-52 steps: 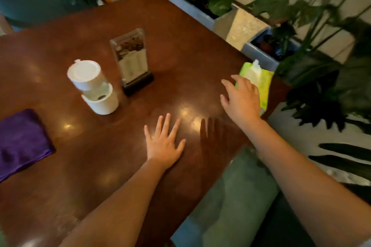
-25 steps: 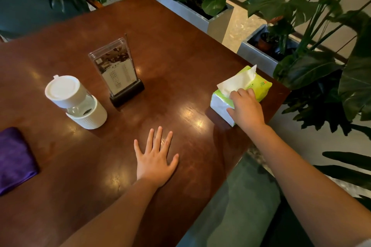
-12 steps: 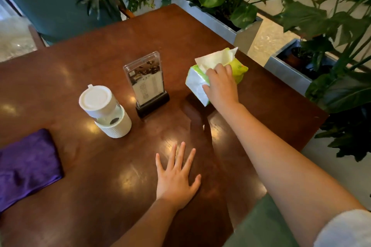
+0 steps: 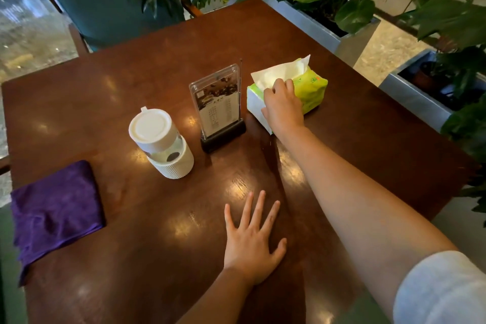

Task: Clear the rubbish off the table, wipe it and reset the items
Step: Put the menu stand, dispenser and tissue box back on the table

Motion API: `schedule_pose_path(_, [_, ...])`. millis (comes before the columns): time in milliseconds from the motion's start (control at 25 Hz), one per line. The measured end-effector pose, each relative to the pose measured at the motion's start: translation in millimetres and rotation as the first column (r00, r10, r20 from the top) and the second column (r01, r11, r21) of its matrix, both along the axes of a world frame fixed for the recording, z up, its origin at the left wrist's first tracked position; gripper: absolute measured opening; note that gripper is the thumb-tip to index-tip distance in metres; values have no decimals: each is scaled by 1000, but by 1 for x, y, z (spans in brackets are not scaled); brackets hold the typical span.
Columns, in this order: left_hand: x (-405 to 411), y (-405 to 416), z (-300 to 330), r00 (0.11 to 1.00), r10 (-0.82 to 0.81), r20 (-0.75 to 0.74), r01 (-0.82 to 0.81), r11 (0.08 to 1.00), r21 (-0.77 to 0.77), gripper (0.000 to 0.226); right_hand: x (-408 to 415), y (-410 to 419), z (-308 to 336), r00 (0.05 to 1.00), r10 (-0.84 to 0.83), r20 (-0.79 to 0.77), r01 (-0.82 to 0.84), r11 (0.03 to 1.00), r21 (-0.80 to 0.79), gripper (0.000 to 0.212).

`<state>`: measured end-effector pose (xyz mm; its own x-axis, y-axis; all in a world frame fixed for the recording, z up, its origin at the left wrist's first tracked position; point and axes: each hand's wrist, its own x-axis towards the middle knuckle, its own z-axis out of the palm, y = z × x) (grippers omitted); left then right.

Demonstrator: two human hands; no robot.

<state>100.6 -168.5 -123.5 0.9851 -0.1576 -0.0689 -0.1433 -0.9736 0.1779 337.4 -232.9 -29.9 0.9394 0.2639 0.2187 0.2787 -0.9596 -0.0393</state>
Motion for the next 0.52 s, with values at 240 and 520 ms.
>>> schedule_pose_path(240, [-2,0,0,1000,2,-17,-2,1000,-4,70,-8,-35,-3,989,131,-75,-138,986,-92,65])
schedule_pose_path(520, [-1,-1,0,1000,-4,-19,4,1000,5,70,4,-42,-21,965,186,-184,-189,982,-1,70])
